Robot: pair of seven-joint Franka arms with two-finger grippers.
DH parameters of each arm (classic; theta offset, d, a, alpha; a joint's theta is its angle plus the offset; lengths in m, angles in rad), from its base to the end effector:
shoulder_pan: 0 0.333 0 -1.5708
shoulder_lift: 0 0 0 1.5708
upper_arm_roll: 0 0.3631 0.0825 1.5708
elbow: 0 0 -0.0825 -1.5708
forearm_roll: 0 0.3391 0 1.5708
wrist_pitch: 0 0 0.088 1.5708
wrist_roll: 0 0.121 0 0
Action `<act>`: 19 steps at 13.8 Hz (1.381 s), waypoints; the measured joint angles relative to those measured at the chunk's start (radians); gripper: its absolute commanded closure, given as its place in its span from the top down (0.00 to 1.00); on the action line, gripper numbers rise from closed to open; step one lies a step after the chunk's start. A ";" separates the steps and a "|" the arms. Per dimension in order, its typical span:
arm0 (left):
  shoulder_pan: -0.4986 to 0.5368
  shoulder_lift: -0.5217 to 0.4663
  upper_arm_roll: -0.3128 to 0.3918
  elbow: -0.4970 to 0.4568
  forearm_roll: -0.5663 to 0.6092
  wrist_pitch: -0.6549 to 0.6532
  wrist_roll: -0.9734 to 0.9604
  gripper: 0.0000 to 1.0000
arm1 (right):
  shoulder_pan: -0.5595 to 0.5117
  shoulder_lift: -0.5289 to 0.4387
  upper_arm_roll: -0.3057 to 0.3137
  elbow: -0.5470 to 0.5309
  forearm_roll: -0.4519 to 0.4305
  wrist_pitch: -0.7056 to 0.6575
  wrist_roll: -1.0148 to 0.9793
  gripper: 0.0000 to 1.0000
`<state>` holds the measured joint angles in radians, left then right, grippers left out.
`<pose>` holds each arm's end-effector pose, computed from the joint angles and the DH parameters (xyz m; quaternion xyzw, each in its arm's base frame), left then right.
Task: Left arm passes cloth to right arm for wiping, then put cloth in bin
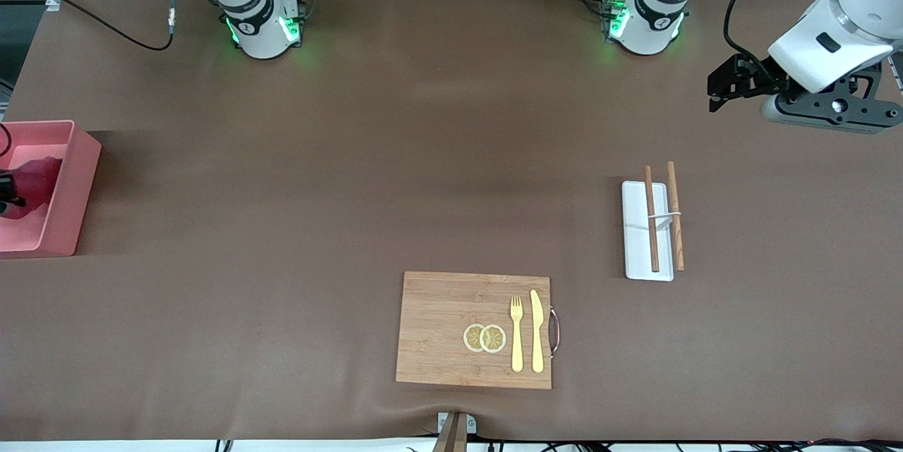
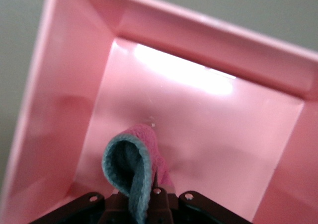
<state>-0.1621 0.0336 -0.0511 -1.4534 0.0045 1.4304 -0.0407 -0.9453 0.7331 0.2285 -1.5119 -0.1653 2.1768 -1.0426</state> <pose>0.4954 -0.1060 0.6780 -0.9959 0.0859 0.0279 0.0050 0.5011 -0.4907 0.2827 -0.9826 -0.1840 0.0072 0.0244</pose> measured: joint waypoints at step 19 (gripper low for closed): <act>0.091 -0.001 0.018 -0.006 -0.002 -0.033 -0.027 1.00 | 0.258 -0.117 0.035 0.305 -0.005 -0.662 0.378 1.00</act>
<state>-0.0714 0.0328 -0.0336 -1.4590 0.0027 1.3970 -0.0675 -0.6876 0.6165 0.2640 -1.2071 -0.1706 1.5152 -0.6646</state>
